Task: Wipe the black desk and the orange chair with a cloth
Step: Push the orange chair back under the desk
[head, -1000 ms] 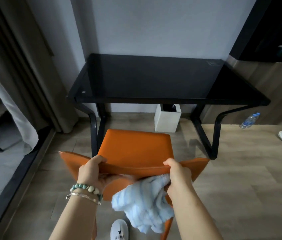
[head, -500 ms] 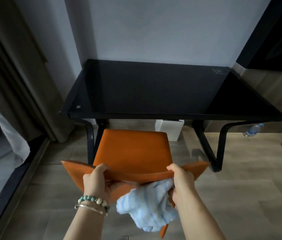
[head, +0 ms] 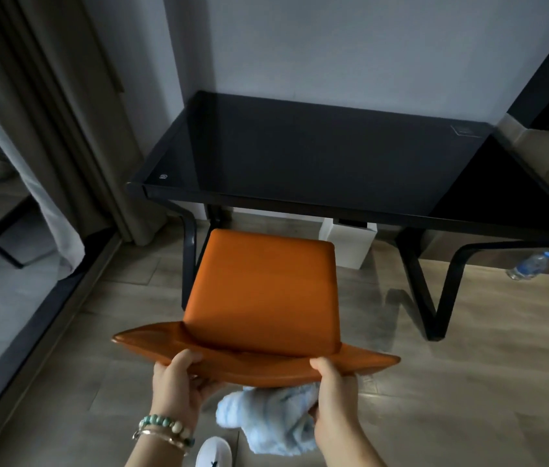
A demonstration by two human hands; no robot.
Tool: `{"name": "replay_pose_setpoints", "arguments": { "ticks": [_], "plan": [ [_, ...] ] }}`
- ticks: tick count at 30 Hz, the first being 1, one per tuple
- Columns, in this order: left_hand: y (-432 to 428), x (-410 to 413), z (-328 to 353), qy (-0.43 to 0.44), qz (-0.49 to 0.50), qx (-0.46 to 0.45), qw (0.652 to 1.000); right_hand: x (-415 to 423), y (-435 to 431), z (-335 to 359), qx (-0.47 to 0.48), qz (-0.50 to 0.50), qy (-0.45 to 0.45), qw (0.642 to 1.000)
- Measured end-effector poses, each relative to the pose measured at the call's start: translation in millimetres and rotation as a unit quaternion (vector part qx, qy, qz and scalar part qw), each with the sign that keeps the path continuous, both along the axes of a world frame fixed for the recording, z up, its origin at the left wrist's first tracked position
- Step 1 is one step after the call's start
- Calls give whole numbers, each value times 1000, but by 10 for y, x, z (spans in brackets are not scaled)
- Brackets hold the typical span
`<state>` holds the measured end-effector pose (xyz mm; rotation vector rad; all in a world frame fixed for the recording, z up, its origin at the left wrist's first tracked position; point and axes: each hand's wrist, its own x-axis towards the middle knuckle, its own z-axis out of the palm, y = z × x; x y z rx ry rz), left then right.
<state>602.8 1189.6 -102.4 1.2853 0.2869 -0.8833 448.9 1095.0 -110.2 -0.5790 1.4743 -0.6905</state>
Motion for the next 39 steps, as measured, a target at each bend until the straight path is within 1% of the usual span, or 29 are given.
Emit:
{"name": "replay_pose_setpoints", "arguments": {
  "ticks": [6, 9, 13, 20, 22, 27, 31, 39],
  "plan": [
    [7, -26, -140, -9, 7, 11, 1000, 18, 58, -75, -7, -17, -27, 999],
    [-105, 46, -127, -2, 0, -2, 1000, 93, -67, -73, -15, -13, -34, 999],
    [-417, 237, -143, 16, -7, -7, 1000, 272, -378, -80, -43, -13, -40, 998],
    [-1017, 658, -148, 26, -25, -19, 999, 615, -1001, -89, -25, 14, -46, 999],
    [-1204, 808, -147, 34, -33, -20, 999, 753, -1176, -74, -14, 11, -61, 998],
    [-1703, 1188, -115, 53, -42, -18, 998, 1115, -1664, -168, -10, -14, -60, 998],
    [-2054, 1462, -108, 62, -49, -22, 997, 1350, -2000, -113, 1, 3, -41, 999],
    [-2556, 1808, -134, 73, -77, 0, 994, 1639, -2519, -206, 0, -35, -15, 999]
  ]
}}
